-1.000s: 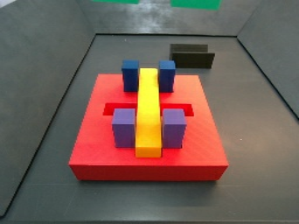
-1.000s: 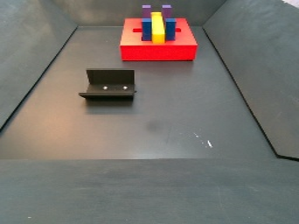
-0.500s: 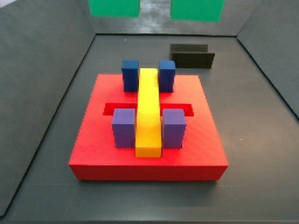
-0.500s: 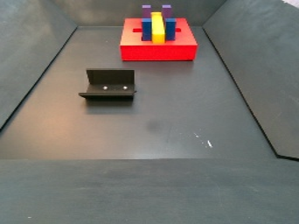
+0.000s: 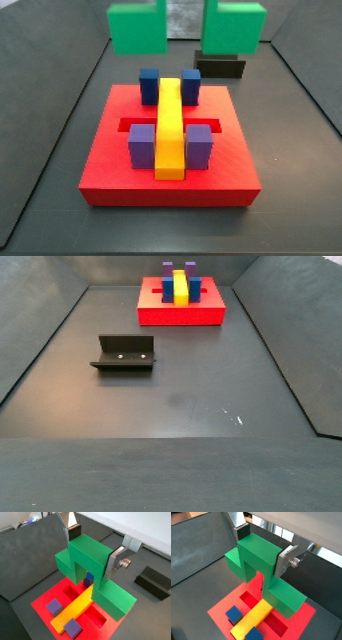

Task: Pick up the green object. Move up. Place the green object on the fixture. Regrasp the green object. Move to above the board. Insert the green object.
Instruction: Insert the green object.

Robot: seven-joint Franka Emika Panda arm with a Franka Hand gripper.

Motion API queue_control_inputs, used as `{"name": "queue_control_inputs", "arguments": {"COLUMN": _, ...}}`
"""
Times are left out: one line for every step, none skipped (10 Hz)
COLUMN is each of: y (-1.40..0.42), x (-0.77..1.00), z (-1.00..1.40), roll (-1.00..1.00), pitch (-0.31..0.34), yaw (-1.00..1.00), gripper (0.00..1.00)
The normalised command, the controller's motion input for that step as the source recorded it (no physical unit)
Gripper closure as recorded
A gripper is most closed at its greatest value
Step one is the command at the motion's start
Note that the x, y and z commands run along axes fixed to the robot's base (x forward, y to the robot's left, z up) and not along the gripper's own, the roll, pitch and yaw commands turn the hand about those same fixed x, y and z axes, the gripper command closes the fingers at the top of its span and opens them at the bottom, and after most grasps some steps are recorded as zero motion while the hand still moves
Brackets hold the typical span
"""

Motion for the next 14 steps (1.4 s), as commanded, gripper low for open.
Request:
{"name": "queue_control_inputs", "arguments": {"y": -0.06, "x": 0.17, "z": -0.33, "roll": 0.11, "pitch": -0.030, "yaw": 0.11, "gripper": 1.00}}
{"name": "queue_control_inputs", "arguments": {"y": -0.09, "x": 0.10, "z": -0.33, "roll": 0.21, "pitch": -0.020, "yaw": 0.12, "gripper": 1.00}}
{"name": "queue_control_inputs", "arguments": {"y": -0.07, "x": 0.03, "z": -0.35, "roll": 0.27, "pitch": -0.017, "yaw": 0.15, "gripper": 1.00}}
{"name": "queue_control_inputs", "arguments": {"y": -0.05, "x": 0.00, "z": -0.33, "roll": 0.28, "pitch": -0.016, "yaw": 0.18, "gripper": 1.00}}
{"name": "queue_control_inputs", "arguments": {"y": 0.00, "x": 0.00, "z": -0.28, "roll": 0.22, "pitch": -0.003, "yaw": 0.19, "gripper": 1.00}}
{"name": "queue_control_inputs", "arguments": {"y": 0.00, "x": 0.03, "z": -0.25, "roll": 0.14, "pitch": 0.000, "yaw": 0.19, "gripper": 1.00}}
{"name": "queue_control_inputs", "arguments": {"y": 0.00, "x": 0.14, "z": -0.22, "roll": 0.04, "pitch": 0.000, "yaw": 0.13, "gripper": 1.00}}
{"name": "queue_control_inputs", "arguments": {"y": 0.00, "x": 0.16, "z": -0.20, "roll": 0.00, "pitch": 0.000, "yaw": 0.10, "gripper": 1.00}}
{"name": "queue_control_inputs", "arguments": {"y": 0.00, "x": 0.08, "z": -0.25, "roll": 0.00, "pitch": 0.000, "yaw": 0.11, "gripper": 1.00}}
{"name": "queue_control_inputs", "arguments": {"y": 0.00, "x": 0.02, "z": -0.30, "roll": -0.02, "pitch": 0.000, "yaw": 0.08, "gripper": 1.00}}
{"name": "queue_control_inputs", "arguments": {"y": 0.00, "x": 0.00, "z": -0.26, "roll": -0.01, "pitch": 0.000, "yaw": 0.02, "gripper": 1.00}}
{"name": "queue_control_inputs", "arguments": {"y": 0.01, "x": -0.07, "z": -0.22, "roll": 0.00, "pitch": 0.000, "yaw": 0.00, "gripper": 1.00}}
{"name": "queue_control_inputs", "arguments": {"y": 0.00, "x": -0.10, "z": -0.21, "roll": -0.06, "pitch": -0.016, "yaw": 0.00, "gripper": 1.00}}
{"name": "queue_control_inputs", "arguments": {"y": 0.00, "x": -0.15, "z": -0.14, "roll": -0.17, "pitch": -0.051, "yaw": -0.02, "gripper": 1.00}}
